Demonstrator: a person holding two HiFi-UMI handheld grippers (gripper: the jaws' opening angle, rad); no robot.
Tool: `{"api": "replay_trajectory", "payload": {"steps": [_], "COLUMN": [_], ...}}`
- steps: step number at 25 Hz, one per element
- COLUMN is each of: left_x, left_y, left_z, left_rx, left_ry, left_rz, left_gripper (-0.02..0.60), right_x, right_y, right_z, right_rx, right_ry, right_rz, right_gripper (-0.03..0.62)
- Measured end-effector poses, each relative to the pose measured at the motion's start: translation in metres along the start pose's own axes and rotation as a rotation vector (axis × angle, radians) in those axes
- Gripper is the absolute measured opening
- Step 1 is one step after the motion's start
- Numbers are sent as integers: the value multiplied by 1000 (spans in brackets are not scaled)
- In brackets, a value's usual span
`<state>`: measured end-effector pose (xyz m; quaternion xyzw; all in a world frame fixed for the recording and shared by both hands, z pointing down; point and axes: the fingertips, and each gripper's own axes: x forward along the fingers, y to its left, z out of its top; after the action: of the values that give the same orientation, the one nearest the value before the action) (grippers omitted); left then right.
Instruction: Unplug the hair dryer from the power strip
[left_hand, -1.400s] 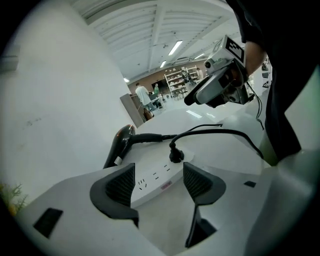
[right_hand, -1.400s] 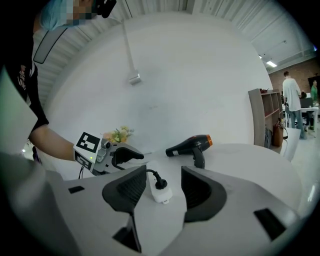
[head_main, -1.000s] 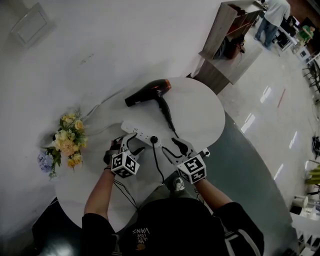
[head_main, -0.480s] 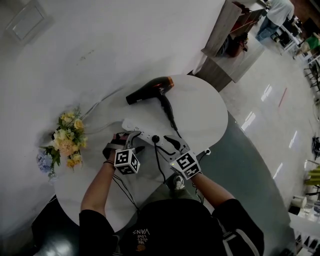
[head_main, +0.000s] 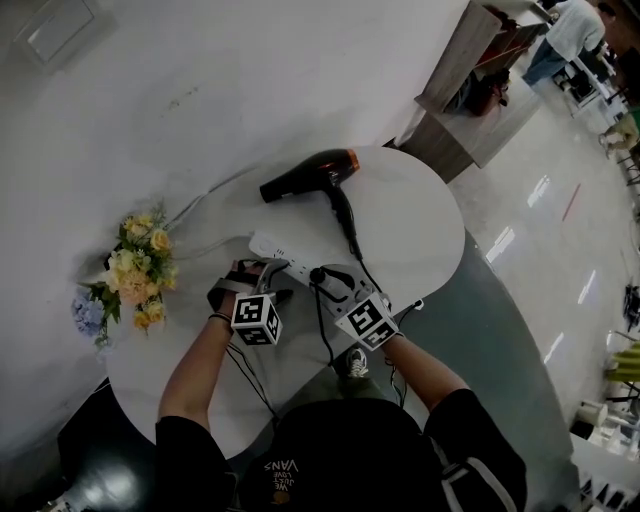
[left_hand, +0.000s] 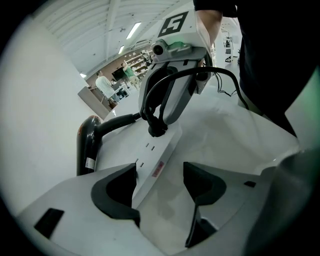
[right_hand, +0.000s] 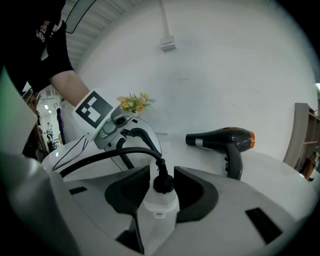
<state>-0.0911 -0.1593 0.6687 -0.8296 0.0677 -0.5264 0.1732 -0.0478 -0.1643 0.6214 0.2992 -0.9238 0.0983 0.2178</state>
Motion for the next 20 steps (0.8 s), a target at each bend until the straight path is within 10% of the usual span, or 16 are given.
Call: {"api": "replay_trajectory", "payload": {"steps": [20], "left_x": [2], "left_y": [1], "left_z": [-2], "left_rx": [-4], "left_ry": [29], "left_rz": [-34], "left_gripper": [311], "right_x": [12], "right_y": [-4], "right_z": [-3], "right_rx": [-63], "right_ry": [26], "right_rz": [4], "right_gripper": [69]}}
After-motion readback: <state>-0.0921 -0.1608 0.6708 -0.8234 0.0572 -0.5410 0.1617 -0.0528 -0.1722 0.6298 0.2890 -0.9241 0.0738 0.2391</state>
